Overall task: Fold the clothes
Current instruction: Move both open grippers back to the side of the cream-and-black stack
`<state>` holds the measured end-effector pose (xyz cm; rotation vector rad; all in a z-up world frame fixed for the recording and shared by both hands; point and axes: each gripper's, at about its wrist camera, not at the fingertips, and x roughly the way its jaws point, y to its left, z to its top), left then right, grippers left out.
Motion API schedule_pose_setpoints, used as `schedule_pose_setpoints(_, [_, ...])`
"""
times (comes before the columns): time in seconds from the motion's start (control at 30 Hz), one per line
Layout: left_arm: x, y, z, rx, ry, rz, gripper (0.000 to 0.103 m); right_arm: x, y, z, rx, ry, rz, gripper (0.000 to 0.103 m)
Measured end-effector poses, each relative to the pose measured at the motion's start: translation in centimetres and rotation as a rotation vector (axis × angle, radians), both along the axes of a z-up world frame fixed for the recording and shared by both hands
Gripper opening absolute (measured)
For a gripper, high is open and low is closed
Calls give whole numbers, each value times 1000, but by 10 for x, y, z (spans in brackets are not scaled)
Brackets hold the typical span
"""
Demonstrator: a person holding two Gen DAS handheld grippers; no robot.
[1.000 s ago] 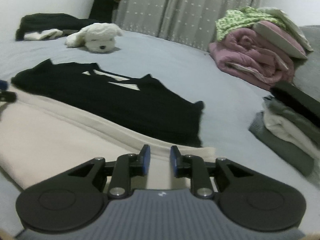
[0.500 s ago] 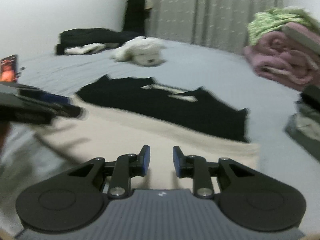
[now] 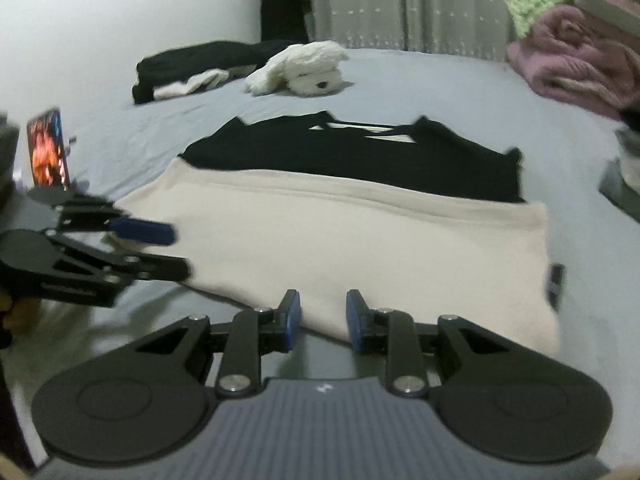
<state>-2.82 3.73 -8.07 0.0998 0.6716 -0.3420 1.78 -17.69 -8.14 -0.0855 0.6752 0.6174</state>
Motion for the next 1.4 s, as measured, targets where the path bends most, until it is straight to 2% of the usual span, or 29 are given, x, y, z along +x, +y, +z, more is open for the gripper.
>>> schedule_pose_setpoints(0.17, [-10,23,1,-38,1,-20,48,5,-39,2,50,28,-67,28])
schedule_pose_setpoints(0.37, [-16,47,2,-76,23,-8,50,3,-65,2,57,32,-118,30])
schedule_pose_setpoints(1.0, [-28,84,5,-150,108,44,50,-4,-92,6,68,57,-162,31])
schedule_pose_setpoints(1.2, [-31,94,3,-151,145,71,52,-5,-102,5,62,79,-203,35])
schedule_pose_setpoints(1.4, [-30,113,4,-272,204,127,57,-5,-117,7,130,140,-244,41])
